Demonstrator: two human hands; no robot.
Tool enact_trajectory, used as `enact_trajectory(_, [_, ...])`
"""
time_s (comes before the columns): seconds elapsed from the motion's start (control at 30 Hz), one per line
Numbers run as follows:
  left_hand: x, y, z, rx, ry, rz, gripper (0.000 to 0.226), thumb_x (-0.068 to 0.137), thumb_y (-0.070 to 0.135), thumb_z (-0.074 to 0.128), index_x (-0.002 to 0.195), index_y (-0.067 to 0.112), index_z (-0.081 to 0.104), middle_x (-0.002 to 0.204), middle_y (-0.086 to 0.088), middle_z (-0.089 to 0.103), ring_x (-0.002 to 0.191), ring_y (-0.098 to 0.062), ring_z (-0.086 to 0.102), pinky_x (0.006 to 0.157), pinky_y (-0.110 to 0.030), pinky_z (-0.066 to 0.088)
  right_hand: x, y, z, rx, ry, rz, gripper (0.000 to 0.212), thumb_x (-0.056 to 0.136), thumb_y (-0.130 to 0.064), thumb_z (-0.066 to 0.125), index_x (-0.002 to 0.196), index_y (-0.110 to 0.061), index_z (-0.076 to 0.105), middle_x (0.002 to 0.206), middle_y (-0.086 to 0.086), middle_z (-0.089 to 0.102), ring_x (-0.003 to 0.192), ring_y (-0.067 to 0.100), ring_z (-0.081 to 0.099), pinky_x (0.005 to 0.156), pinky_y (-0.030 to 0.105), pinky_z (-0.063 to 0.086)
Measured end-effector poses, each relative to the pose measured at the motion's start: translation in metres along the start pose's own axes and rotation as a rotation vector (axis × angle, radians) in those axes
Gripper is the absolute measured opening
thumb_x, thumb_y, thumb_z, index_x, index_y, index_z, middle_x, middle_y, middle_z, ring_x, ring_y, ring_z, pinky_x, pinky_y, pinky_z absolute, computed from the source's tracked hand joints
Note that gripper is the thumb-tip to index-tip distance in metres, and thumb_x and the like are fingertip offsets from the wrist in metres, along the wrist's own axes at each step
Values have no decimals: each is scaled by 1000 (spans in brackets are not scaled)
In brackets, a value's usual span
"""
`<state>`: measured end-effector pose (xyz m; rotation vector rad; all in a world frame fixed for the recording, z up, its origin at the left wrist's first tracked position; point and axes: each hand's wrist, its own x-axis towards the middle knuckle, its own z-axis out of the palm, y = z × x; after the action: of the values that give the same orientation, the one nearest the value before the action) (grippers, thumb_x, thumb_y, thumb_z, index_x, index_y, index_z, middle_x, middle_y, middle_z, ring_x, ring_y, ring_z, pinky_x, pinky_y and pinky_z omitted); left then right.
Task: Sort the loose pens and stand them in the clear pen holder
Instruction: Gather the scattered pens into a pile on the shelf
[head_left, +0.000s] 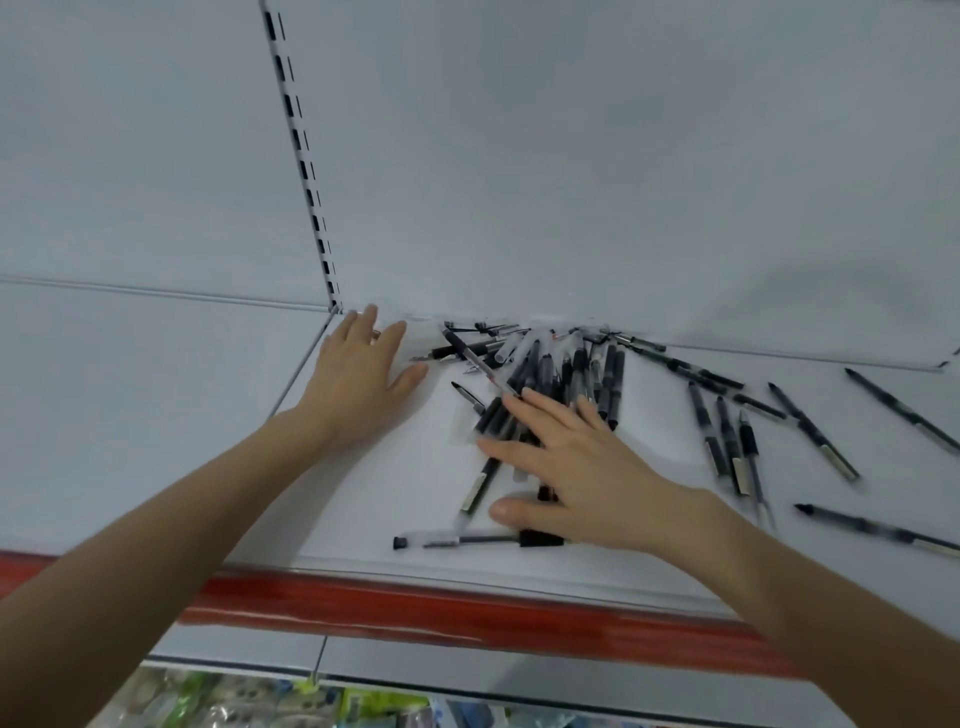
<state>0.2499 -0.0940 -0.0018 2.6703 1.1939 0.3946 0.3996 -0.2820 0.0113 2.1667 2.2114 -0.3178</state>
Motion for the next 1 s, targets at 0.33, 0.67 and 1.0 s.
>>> enact_trajectory(0.33, [28,22,8,-90,-235,20,61,95,47,29,137,2,30,143,-21,29,133,-34,30,107,-38,27,7,8,-5,169,96,63,78,70,-75,16,140,-42,29,157,-10,0,142,6,-7,119,41,5])
enact_trajectory(0.67, [41,20,8,-222,-156,31,73,87,61,31,143,14,30,148,-17,28,137,-29,27,113,-38,22,5,17,-6,212,109,406,85,77,-72,20,148,-28,4,157,2,-7,144,19,-10,118,37,-1])
enact_trajectory(1.0, [30,53,26,-324,-254,161,74,76,76,16,108,20,53,116,-8,55,113,-26,46,94,-33,36,-4,15,-15,221,160,263,71,84,-69,32,145,-36,17,157,1,-2,145,18,-4,118,39,4])
